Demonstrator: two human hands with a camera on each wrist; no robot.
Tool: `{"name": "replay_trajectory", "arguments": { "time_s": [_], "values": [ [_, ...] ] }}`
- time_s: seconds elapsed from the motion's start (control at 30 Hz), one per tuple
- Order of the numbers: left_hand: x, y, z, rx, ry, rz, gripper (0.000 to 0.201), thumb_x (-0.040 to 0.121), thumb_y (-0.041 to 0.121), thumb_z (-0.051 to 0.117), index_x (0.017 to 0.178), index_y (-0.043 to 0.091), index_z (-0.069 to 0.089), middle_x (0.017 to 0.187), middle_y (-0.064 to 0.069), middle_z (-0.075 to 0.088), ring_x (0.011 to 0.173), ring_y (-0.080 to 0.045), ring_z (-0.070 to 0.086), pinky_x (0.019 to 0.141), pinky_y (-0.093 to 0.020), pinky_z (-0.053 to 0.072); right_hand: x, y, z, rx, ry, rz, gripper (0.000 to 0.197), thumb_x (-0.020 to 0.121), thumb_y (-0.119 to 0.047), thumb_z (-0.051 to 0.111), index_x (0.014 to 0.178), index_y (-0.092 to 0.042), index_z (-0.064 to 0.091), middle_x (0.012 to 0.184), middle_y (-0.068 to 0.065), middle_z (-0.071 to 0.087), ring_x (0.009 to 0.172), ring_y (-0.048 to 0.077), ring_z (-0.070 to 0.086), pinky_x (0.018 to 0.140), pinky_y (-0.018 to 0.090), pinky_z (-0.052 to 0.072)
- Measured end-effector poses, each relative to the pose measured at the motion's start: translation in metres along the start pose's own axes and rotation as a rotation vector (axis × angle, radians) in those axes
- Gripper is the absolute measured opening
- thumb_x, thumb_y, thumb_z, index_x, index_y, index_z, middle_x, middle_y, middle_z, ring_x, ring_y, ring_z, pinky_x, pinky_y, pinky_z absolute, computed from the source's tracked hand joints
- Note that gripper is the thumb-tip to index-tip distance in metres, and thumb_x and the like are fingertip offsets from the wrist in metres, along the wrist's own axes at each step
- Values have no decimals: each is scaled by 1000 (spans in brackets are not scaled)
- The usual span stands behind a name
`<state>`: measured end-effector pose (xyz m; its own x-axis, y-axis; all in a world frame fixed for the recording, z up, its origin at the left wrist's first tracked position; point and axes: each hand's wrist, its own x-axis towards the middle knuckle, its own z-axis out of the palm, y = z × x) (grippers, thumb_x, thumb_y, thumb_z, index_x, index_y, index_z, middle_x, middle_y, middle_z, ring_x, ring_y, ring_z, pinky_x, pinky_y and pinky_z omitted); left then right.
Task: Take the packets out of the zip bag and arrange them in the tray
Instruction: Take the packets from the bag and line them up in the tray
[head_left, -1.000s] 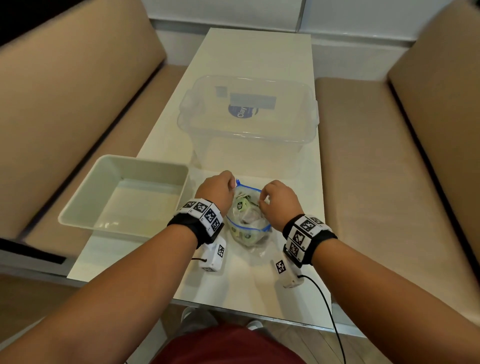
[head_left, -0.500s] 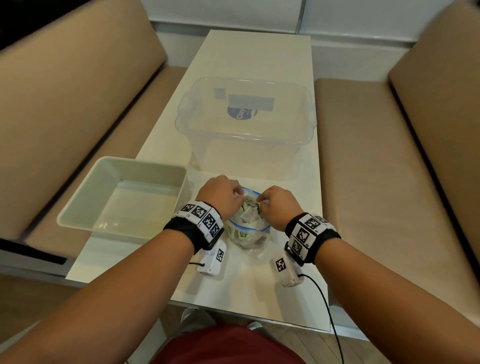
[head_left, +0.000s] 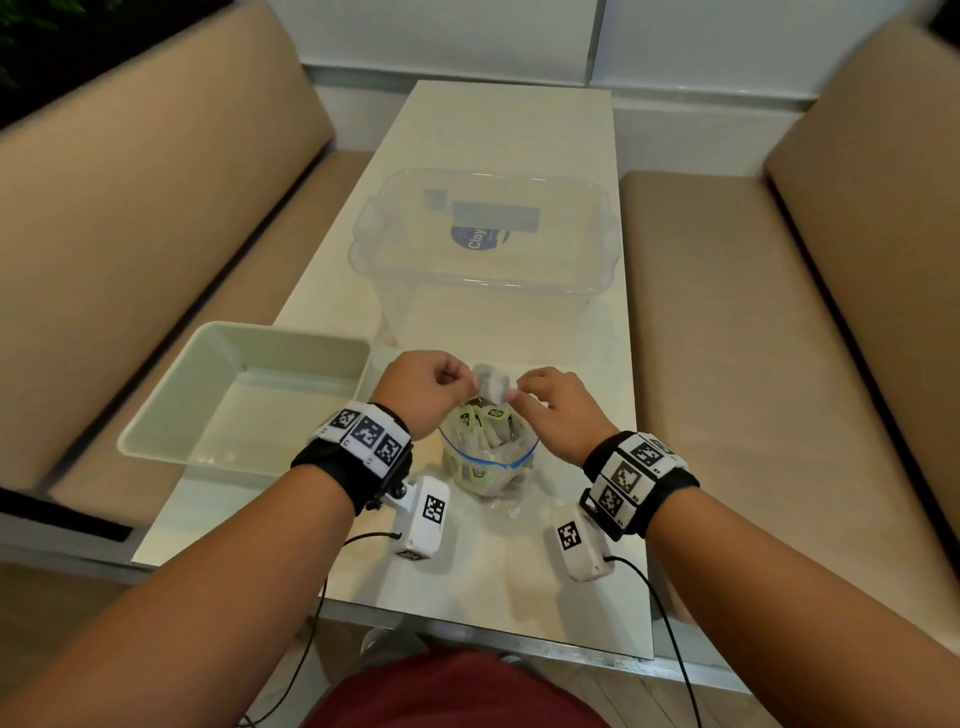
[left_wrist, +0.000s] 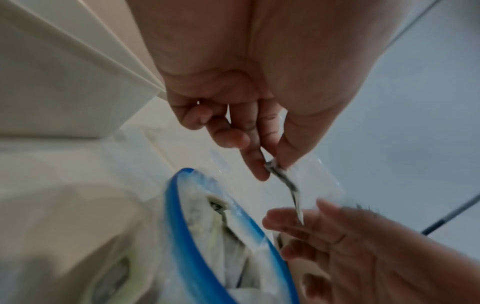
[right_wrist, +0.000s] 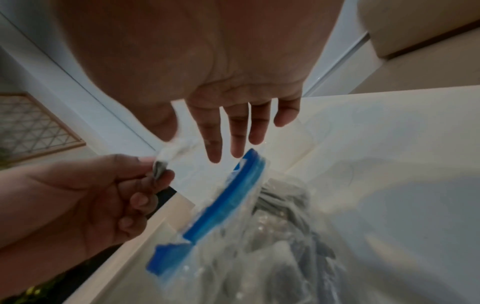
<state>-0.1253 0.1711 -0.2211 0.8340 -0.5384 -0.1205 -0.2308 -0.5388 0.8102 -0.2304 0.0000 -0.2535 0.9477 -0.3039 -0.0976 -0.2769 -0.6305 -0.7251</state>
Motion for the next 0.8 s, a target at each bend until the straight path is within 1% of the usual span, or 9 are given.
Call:
{"name": "replay_trajectory", "arguments": {
  "time_s": [0.07,0.13,0.23,0.3,0.43,0.5,0.6,0.7,0.8],
  "values": [
    [1,2,1,-123,27,2,5,83,20,74,78,18,72,82,0,75,83,-18,71,84,-32,56,-1,-5,-4,89,76,17,34,92,-45,61,107,-16,69,111,-2,63,100,21,58,88,34,47],
    [4,2,5,-144,22,-3,7,82,20,75,77,19,72,81,-1,75,82,-18,71,84,-33,57,-1,-11,-11,154,149,7,20,93,-32,65,105,-17,68,99,-6,65,88,18,60,77,28,45],
    [8,0,13,-24,-13,6,8,84,25,73,76,24,70,78,4,73,76,-11,68,80,-28,55,0,-12,-18,219,219,28,4,90,-26,68,87,-23,67,85,-2,69,77,14,62,70,27,49],
    [11,-1,19,166,-47,27,5,88,27,68,85,25,72,85,7,72,83,-10,66,80,-25,51,-1,-10,-21,288,255,85,11,84,-23,72,76,-24,65,77,0,68,69,13,60,71,32,53],
    [17,2,34,514,-214,65,20,92,22,59,107,27,71,108,3,71,102,-19,63,90,-30,49,-8,-7,-26,452,280,127,15,77,-13,74,71,-18,62,86,-5,74,77,17,68,79,38,59],
    [17,6,39,624,-274,72,21,93,22,56,109,28,68,110,3,69,103,-21,62,88,-31,49,-11,-4,-28,451,285,124,16,75,-17,77,70,-18,62,80,-7,73,73,16,67,72,33,58],
    [17,7,44,671,-292,62,19,92,24,57,108,29,65,110,5,68,100,-20,62,86,-31,50,-11,-1,-31,397,305,107,13,80,-11,72,73,-20,65,72,-3,67,62,8,56,63,27,49],
    [18,6,45,606,-299,49,30,86,32,69,114,24,62,112,7,66,101,-18,62,88,-30,50,-10,-2,-33,349,282,55,13,86,-11,66,79,-22,67,81,-3,70,71,8,59,68,21,50],
    [21,7,42,571,-320,51,32,83,29,74,113,22,65,107,6,66,100,-15,62,84,-25,47,-9,-6,-33,290,250,22,12,90,-13,64,84,-22,68,85,-4,69,78,9,60,71,17,47]
  ]
}}
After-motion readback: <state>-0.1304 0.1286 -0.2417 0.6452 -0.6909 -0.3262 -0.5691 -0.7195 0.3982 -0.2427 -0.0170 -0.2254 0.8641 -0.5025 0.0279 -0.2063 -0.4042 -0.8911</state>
